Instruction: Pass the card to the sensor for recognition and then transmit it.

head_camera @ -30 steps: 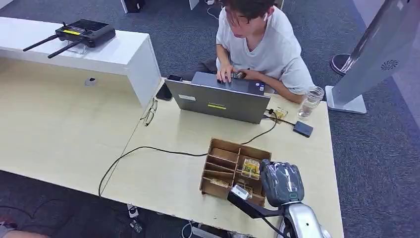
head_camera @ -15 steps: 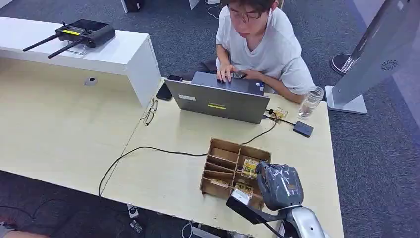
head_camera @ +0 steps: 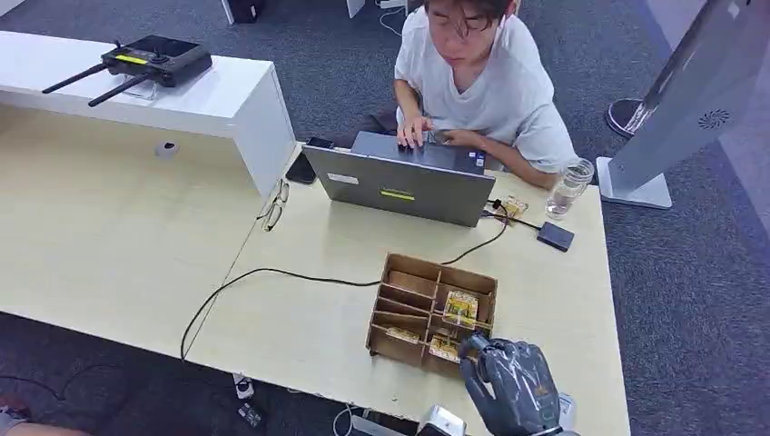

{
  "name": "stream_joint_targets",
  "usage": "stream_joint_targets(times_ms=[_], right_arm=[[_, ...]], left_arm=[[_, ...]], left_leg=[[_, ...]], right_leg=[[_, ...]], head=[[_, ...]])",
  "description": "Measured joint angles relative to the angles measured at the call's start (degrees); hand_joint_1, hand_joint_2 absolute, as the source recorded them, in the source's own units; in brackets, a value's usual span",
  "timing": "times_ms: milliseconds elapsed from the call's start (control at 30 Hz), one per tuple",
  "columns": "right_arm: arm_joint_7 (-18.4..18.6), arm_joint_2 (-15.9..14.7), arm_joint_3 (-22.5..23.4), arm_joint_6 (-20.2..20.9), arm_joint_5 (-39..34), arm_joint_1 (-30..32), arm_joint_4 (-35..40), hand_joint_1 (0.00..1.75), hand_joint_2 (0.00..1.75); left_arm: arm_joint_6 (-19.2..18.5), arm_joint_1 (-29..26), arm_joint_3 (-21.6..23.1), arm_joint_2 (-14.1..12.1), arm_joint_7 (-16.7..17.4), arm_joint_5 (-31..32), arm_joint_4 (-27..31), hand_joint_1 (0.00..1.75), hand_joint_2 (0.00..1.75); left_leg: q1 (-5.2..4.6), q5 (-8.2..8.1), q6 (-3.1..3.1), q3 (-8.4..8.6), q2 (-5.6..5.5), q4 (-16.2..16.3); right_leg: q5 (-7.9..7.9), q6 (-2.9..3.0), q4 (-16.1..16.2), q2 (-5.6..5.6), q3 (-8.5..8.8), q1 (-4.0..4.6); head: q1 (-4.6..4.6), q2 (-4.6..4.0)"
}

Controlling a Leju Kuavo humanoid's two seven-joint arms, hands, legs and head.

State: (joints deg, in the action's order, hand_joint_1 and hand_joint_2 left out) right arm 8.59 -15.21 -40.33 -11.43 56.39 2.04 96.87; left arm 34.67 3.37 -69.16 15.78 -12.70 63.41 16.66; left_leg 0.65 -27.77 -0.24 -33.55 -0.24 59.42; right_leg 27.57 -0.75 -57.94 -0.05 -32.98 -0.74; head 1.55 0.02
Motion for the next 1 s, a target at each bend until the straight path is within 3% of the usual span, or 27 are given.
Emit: stream_joint_targets(times_ms=[33,67,133,1000], right_arm=[[0.0,-0.1,-0.2,0.0,0.0,0.2,0.0,1.19,1.75],[0.0,-0.2,-0.3,0.1,-0.1,0.4,-0.1,0.14,1.75],[0.0,-0.2,-0.5,0.1,-0.2,0.5,-0.1,0.00,1.75],[3.1,2.2,-1.6,0.0,2.6,-0.6,-4.6,0.00,1.75]], left_arm=[[0.0,0.0,0.0,0.0,0.0,0.0,0.0,0.00,0.00],[0.0,0.0,0.0,0.0,0.0,0.0,0.0,0.00,0.00],[0.0,0.0,0.0,0.0,0.1,0.0,0.0,0.00,0.00],[0.2,0.1,0.0,0.1,0.2,0.8,0.0,0.00,0.00]], left_leg=[[0.00,0.00,0.00,0.00,0.00,0.0],[0.00,0.00,0.00,0.00,0.00,0.0],[0.00,0.00,0.00,0.01,0.00,0.0],[0.00,0.01,0.00,0.00,0.01,0.0]], right_leg=[[0.00,0.00,0.0,0.00,0.00,0.00],[0.00,0.00,0.0,0.00,0.00,0.00],[-0.01,0.00,0.0,0.01,0.00,0.00],[0.00,0.00,0.0,0.00,0.01,0.00]], head=[[0.00,0.00],[0.00,0.00],[0.00,0.00],[0.00,0.00]])
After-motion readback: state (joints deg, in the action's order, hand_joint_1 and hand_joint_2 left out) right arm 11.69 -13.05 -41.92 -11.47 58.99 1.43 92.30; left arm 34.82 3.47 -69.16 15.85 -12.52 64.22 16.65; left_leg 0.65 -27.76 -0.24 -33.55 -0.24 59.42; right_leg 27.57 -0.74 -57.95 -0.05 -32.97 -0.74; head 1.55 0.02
